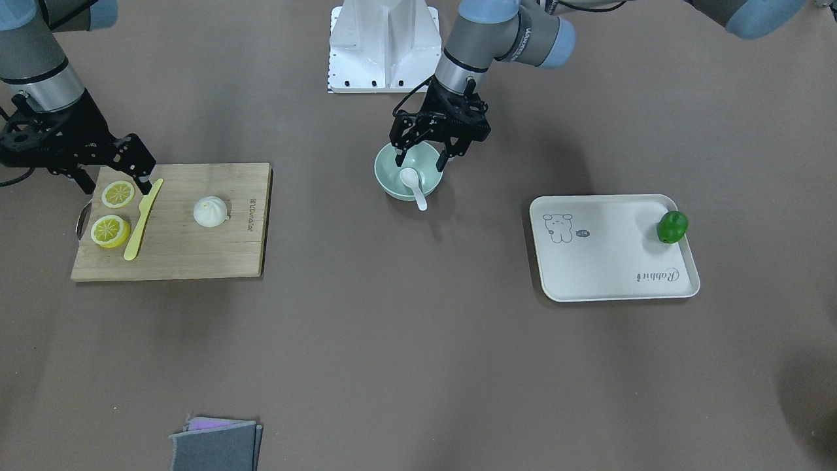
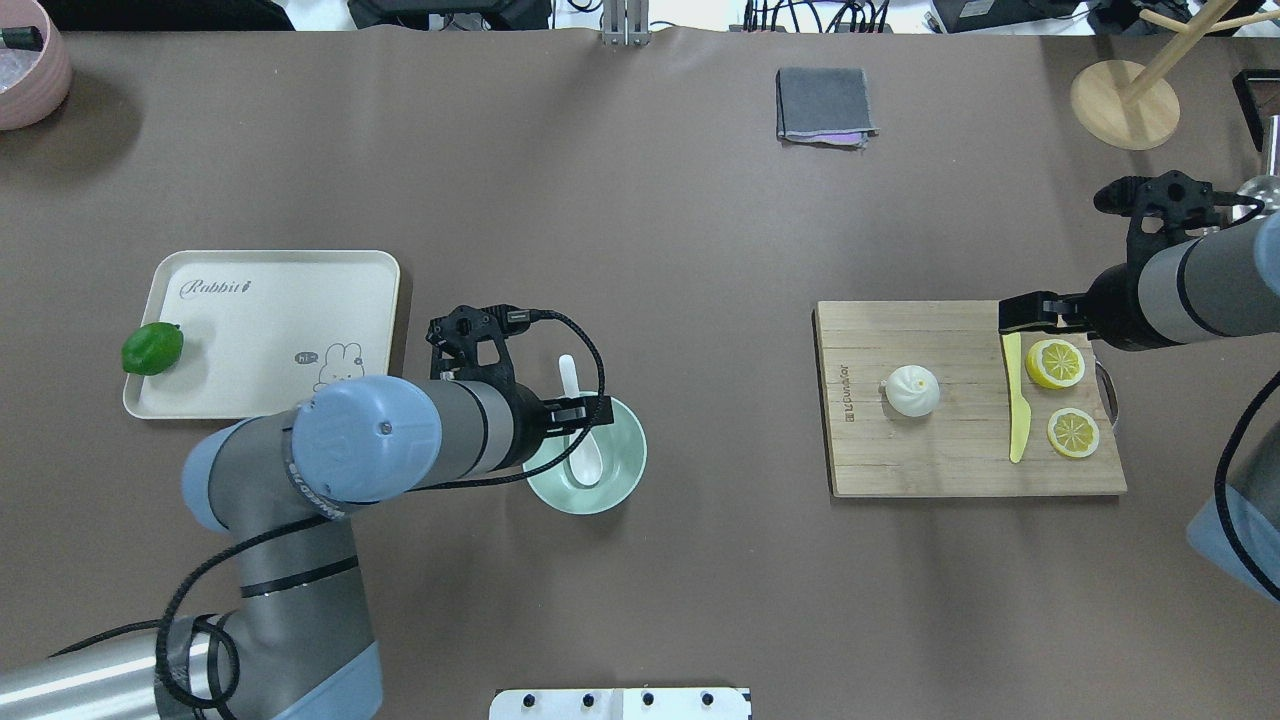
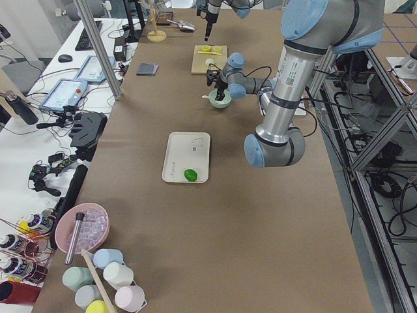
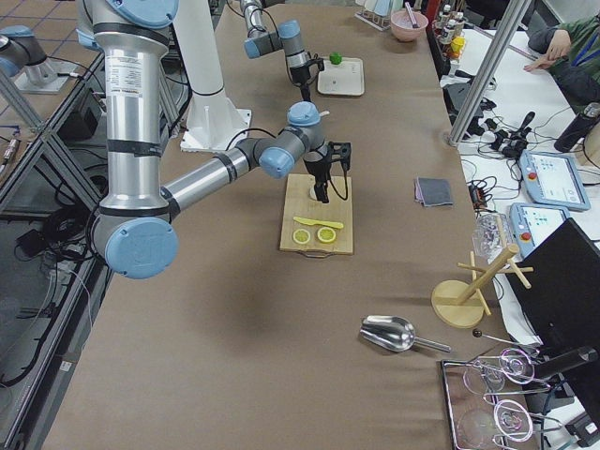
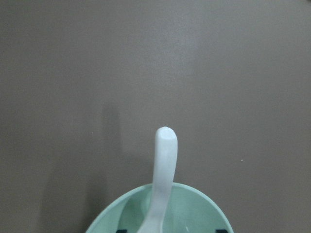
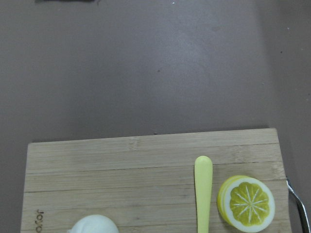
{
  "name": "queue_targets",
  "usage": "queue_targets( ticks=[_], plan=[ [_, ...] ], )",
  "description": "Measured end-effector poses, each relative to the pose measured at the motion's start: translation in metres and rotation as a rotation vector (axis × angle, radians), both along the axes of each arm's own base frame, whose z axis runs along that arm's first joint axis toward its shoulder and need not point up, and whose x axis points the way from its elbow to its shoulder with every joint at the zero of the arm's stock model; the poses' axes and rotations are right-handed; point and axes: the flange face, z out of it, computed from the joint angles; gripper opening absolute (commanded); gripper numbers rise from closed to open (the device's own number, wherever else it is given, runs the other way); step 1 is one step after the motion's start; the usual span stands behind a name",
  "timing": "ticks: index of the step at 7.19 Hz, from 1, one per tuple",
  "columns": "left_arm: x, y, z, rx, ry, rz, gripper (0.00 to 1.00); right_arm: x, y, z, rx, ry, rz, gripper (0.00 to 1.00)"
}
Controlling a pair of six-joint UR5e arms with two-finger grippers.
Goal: Put spoon and bun in bowl
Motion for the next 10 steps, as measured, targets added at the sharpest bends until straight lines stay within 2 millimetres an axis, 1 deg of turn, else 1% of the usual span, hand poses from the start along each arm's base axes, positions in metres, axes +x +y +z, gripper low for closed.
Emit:
queue_targets(
  ticks=[1,2,3,4,5,6,7,8,9,10],
  plan=[
    [-0.035,-0.02,0.012,0.034,-0.056,0.057,0.99,-0.009,0.002,-0.005,-0.002,-0.006,0.002,1.0],
    [-0.078,-0.051,0.036,0.054,-0.105,0.106,0.99,-0.025,0.007,-0.009,-0.001,-0.002,0.008,0.99],
    [-0.123,-0.08,0.065,0.081,-0.152,0.138,0.99,-0.046,0.015,-0.009,0.005,0.012,0.014,0.97],
    [-0.166,-0.101,0.097,0.117,-0.206,0.161,0.99,-0.066,0.024,-0.006,0.012,0.032,0.018,0.96],
    [-0.2,-0.114,0.124,0.151,-0.256,0.176,0.99,-0.086,0.032,-0.003,0.023,0.053,0.022,0.89],
    [-0.223,-0.12,0.143,0.171,-0.29,0.184,0.99,-0.106,0.038,-0.002,0.038,0.067,0.021,0.84],
    [-0.234,-0.122,0.152,0.178,-0.307,0.188,0.99,-0.122,0.042,-0.001,0.048,0.077,0.019,0.79],
    [-0.238,-0.122,0.156,0.18,-0.314,0.189,0.99,-0.133,0.043,-0.001,0.056,0.083,0.02,0.73],
    [-0.239,-0.122,0.158,0.181,-0.316,0.19,0.99,-0.14,0.043,0.001,0.059,0.092,0.021,0.67],
    [-0.239,-0.122,0.158,0.18,-0.317,0.19,0.99,-0.145,0.042,0.003,0.064,0.101,0.023,0.53]
  ],
)
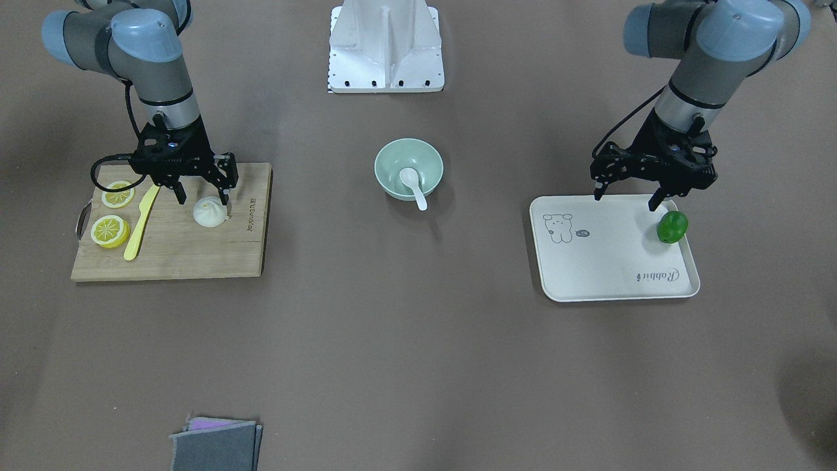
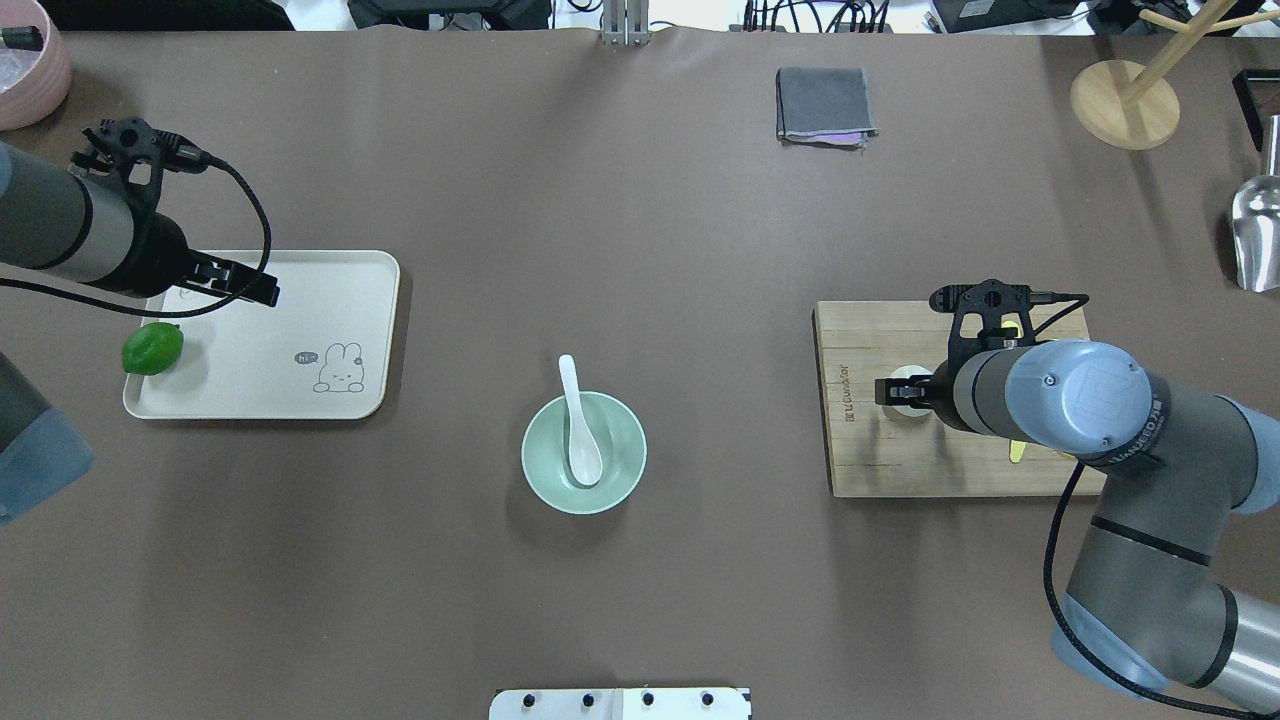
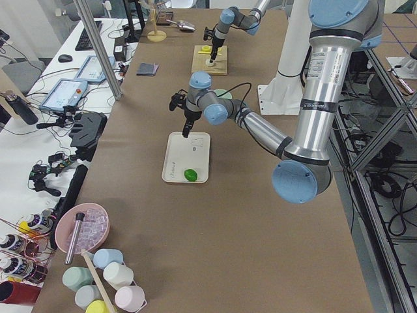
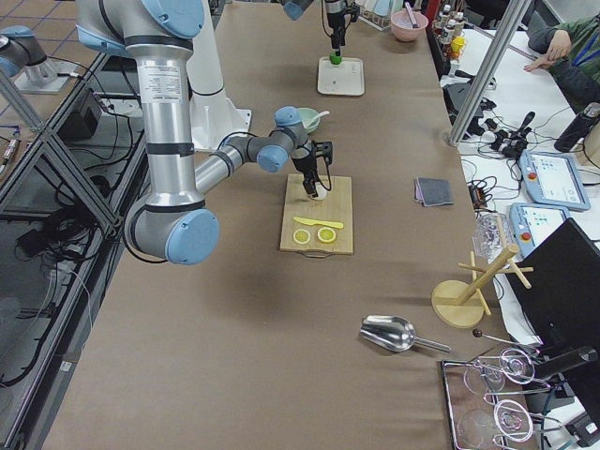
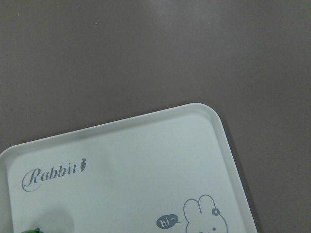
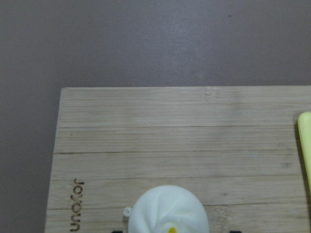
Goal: Put spoon and bun in bowl
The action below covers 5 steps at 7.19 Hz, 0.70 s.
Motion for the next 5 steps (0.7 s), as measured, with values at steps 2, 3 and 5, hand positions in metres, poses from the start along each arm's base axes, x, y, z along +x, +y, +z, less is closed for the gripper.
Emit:
queue_targets(
  ticks=[2,3,5],
  plan=[
    [0.0,-0.001,0.003,-0.004,-0.003,0.0,0.99,-0.007,0.001,0.002,0.004,0.009,-0.002,0.0],
    [0.001,-0.001,0.004,-0.005,-0.005,0.0,0.99,-0.009,0.001,0.001,0.005,0.008,-0.003,0.0],
    [0.002,-0.001,0.004,-0.006,-0.005,0.001,0.99,-0.014,-0.001,-0.013,0.007,-0.008,0.001,0.0]
  ],
)
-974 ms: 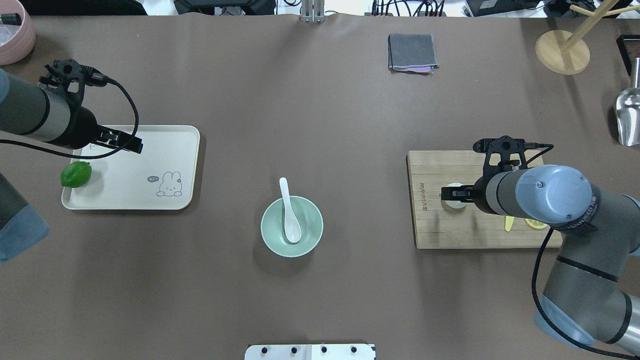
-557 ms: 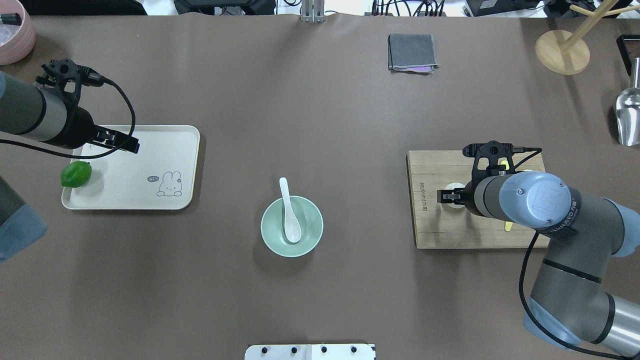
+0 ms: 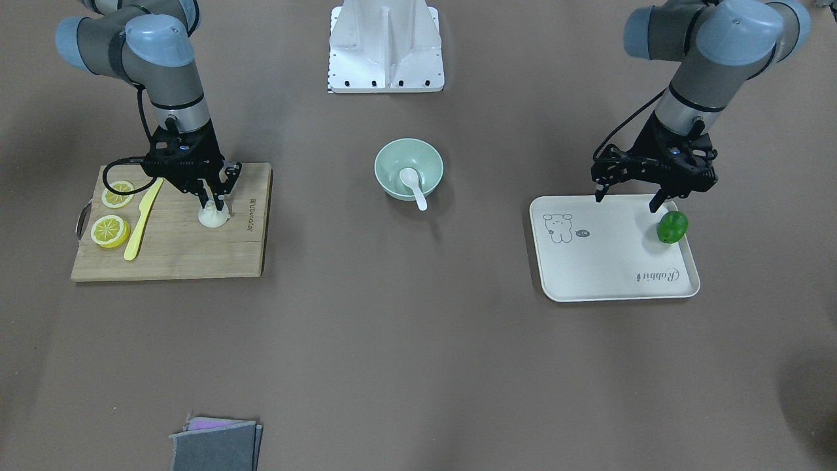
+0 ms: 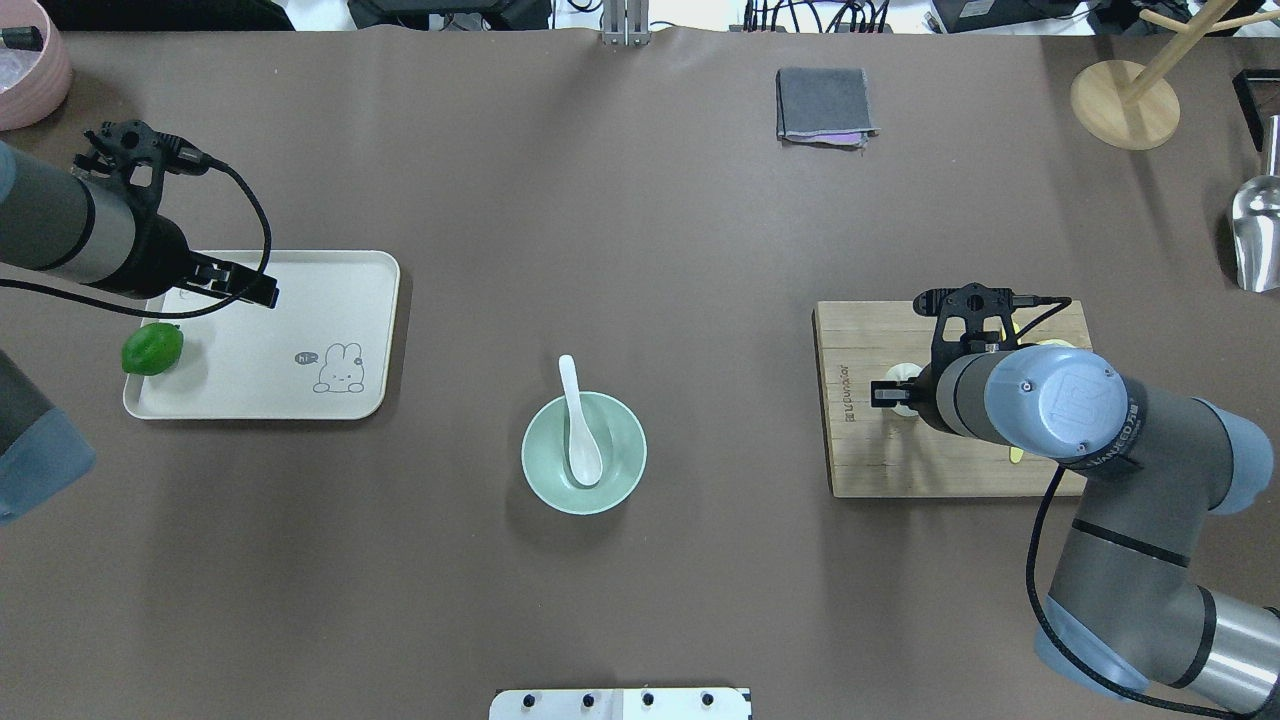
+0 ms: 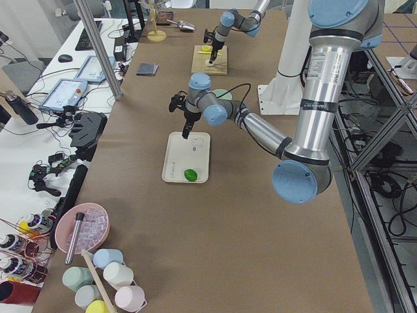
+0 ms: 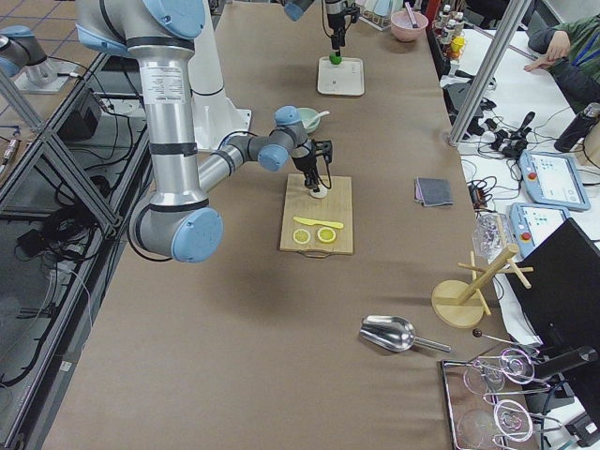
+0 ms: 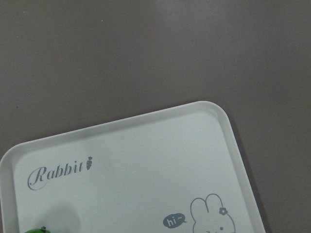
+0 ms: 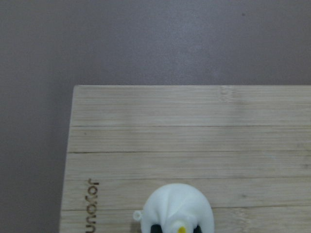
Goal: Put spoon and bun in bowl
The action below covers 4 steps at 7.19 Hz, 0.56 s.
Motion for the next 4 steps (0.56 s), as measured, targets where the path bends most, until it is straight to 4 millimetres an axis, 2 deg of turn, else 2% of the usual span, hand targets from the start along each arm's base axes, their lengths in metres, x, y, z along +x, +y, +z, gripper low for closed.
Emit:
queue_targets(
  ticks=[1,2,4],
  plan=[
    [0.0,0.0,0.0,-0.001,0.0,0.0,0.99,-0.01,-0.004,-0.023,-0.014,-0.008,0.012,0.0],
    [0.001,0.0,0.0,-0.001,0.0,0.0,0.99,-0.025,-0.008,-0.055,-0.038,-0.02,0.031,0.0],
    [0.003,0.0,-0.001,-0.004,0.003,-0.001,0.99,-0.063,-0.001,-0.136,-0.088,-0.071,0.056,0.0]
  ],
)
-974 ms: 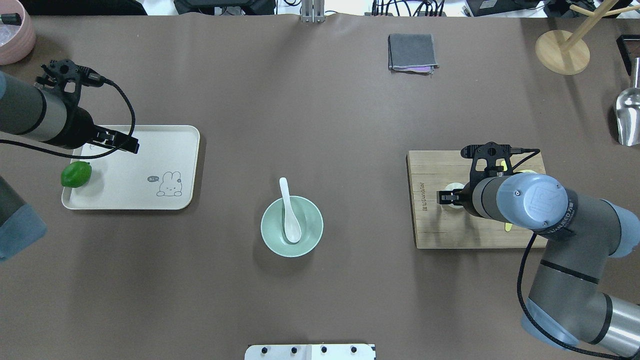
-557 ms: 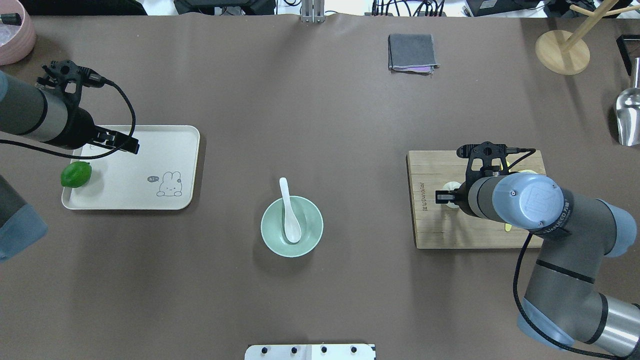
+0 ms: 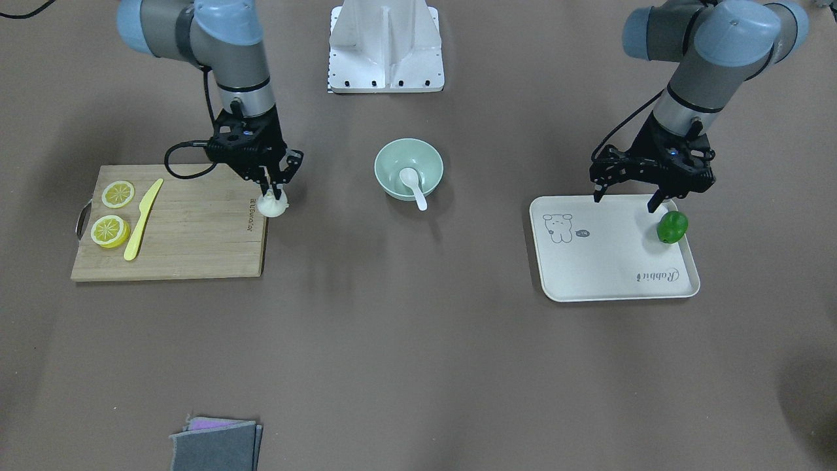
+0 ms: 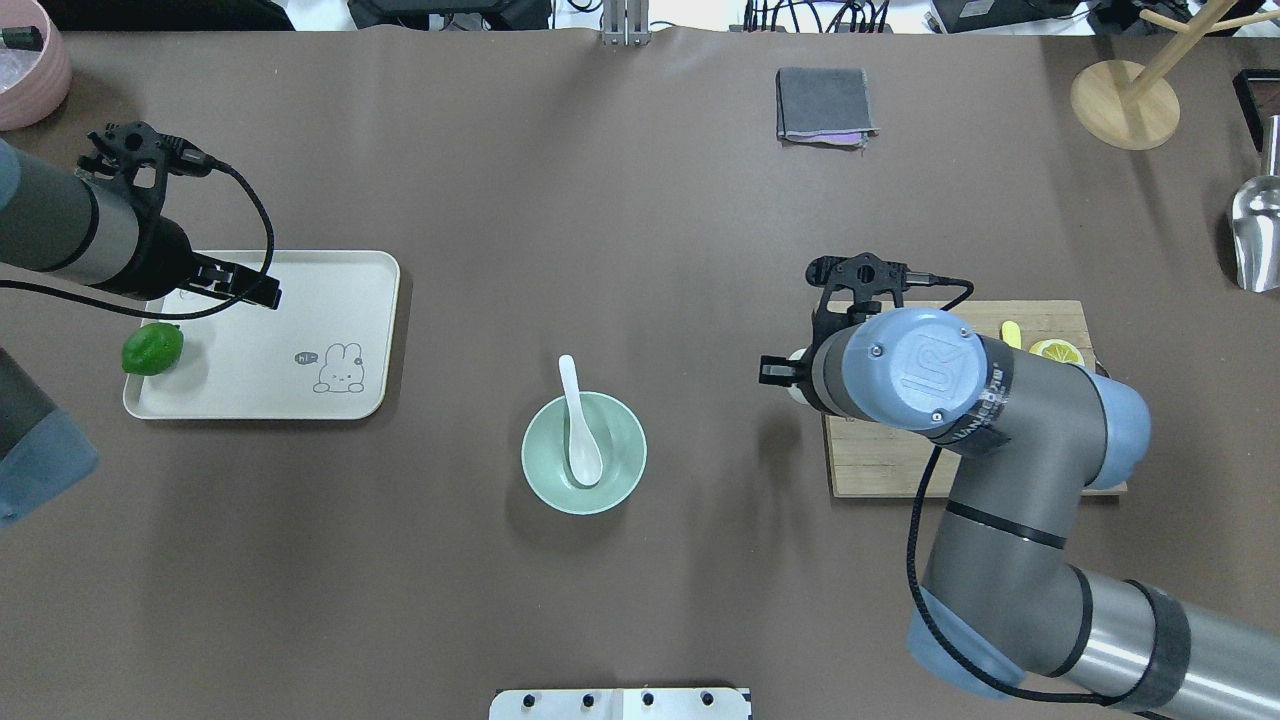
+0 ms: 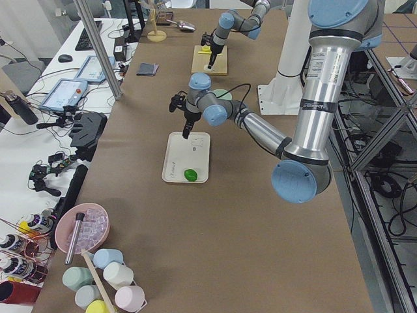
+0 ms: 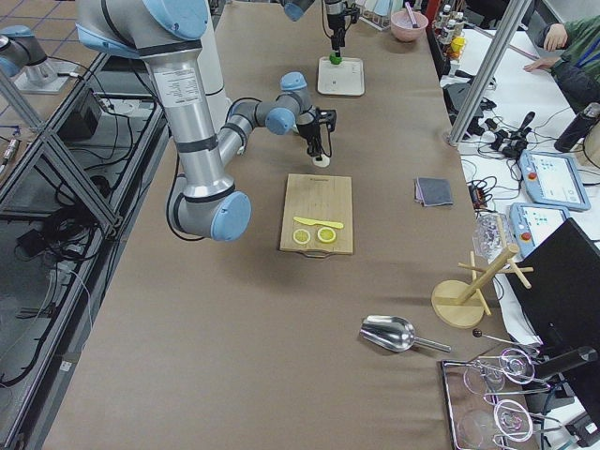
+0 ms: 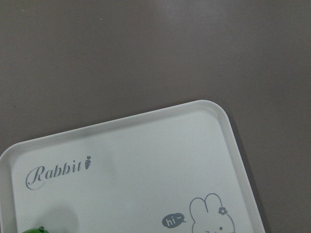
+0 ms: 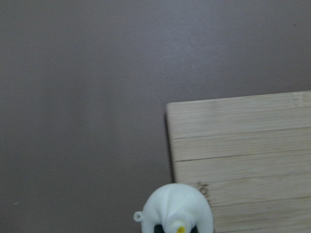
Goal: Put spoon and bun in bowl
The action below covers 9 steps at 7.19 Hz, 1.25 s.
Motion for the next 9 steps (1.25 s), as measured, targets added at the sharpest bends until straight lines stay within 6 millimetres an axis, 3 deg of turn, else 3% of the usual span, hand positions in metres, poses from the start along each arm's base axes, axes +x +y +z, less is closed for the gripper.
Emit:
queue_targets(
  ticks=[2,3,4,5,6,9],
  plan=[
    [0.002,0.0,-0.001,-0.002,0.003,0.0,0.99,-0.034,0.025,-0.074,-0.022,-0.062,0.0,0.0],
    [0.004,-0.001,0.0,-0.004,0.002,0.001,0.99,-0.051,0.044,-0.102,-0.012,-0.09,-0.014,0.0],
    [0.006,-0.003,0.002,-0.007,0.0,0.003,0.99,-0.068,0.059,-0.122,0.003,-0.108,-0.029,0.13],
    [0.008,-0.004,0.003,-0.009,-0.002,0.004,0.99,-0.082,0.068,-0.136,0.014,-0.119,-0.039,0.63],
    [0.009,-0.005,0.004,-0.011,-0.004,0.005,0.99,-0.09,0.072,-0.144,0.019,-0.129,-0.044,0.99],
    [0.013,-0.008,0.004,-0.013,-0.005,0.006,0.99,-0.093,0.074,-0.157,0.015,-0.16,-0.034,1.0]
  ],
)
